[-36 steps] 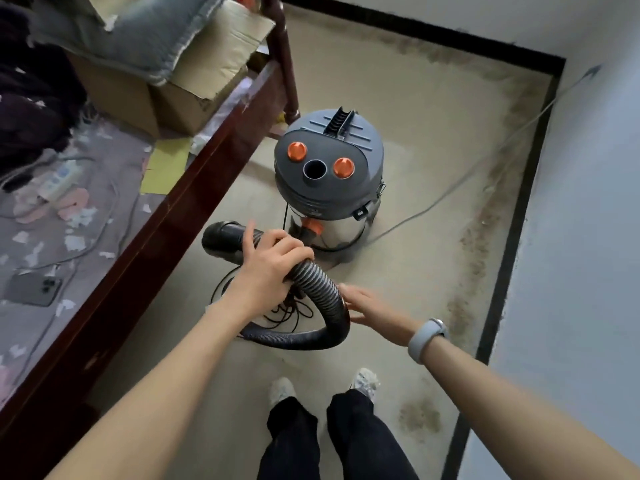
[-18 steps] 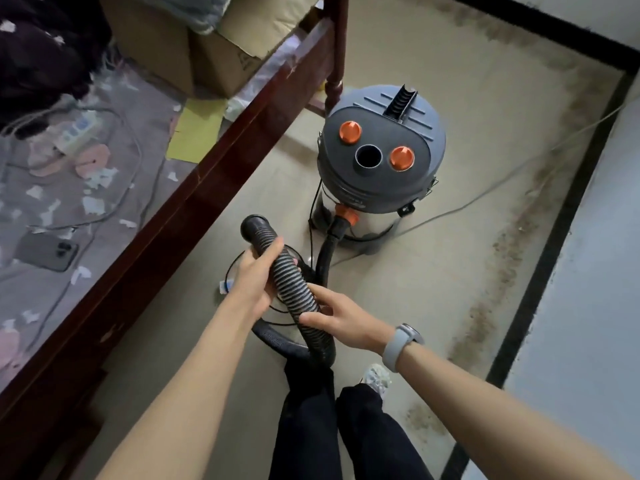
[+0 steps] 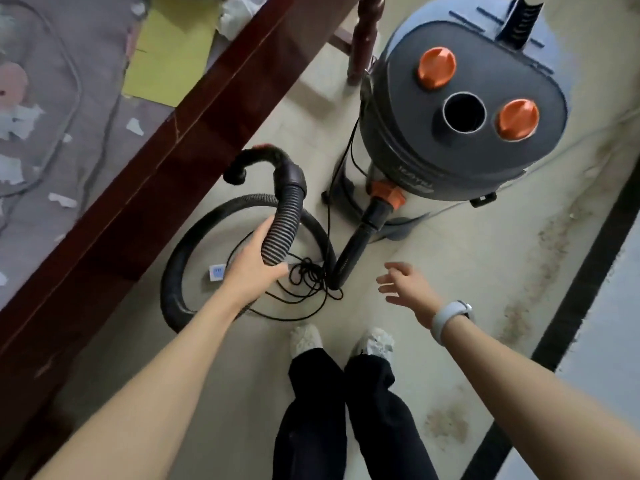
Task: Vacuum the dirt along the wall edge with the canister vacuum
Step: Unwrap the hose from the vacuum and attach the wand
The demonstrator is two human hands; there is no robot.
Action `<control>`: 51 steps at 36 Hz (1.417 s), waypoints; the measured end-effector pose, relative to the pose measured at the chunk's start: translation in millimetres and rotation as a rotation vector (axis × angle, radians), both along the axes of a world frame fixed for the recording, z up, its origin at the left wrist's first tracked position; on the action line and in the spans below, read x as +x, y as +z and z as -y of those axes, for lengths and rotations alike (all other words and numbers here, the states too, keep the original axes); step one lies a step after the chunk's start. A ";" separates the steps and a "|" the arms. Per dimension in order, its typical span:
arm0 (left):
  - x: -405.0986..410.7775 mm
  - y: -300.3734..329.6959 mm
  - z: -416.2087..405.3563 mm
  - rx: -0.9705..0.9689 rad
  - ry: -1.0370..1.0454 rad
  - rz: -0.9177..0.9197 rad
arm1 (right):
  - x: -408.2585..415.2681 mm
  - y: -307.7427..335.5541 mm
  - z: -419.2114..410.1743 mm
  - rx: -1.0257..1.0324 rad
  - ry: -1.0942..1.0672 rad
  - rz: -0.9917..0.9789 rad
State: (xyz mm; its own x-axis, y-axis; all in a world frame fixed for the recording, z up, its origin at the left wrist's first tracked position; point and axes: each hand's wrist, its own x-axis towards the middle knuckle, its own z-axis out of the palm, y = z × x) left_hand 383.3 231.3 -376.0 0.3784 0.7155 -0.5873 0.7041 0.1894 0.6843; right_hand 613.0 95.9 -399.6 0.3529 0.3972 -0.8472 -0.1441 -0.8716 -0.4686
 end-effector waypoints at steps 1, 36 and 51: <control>2.2 -11.5 -6.2 0.009 -0.007 -0.001 | 0.2 -13.2 -4.9 0.003 -0.059 -0.009; -0.6 -114.9 11.0 0.615 -0.255 -0.263 | -16.6 -141.0 -110.7 0.529 1.364 0.730; -25.8 -139.5 64.5 0.704 0.037 -0.249 | -30.0 -124.7 -97.2 0.511 1.203 0.668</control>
State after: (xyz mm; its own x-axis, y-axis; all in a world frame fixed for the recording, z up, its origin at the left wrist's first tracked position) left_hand 357.5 166.8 -515.5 0.2621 0.9637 -0.0504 0.8558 -0.2080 0.4737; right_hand 582.9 193.1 -524.3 -0.1390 0.9288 -0.3434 0.8961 -0.0296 -0.4428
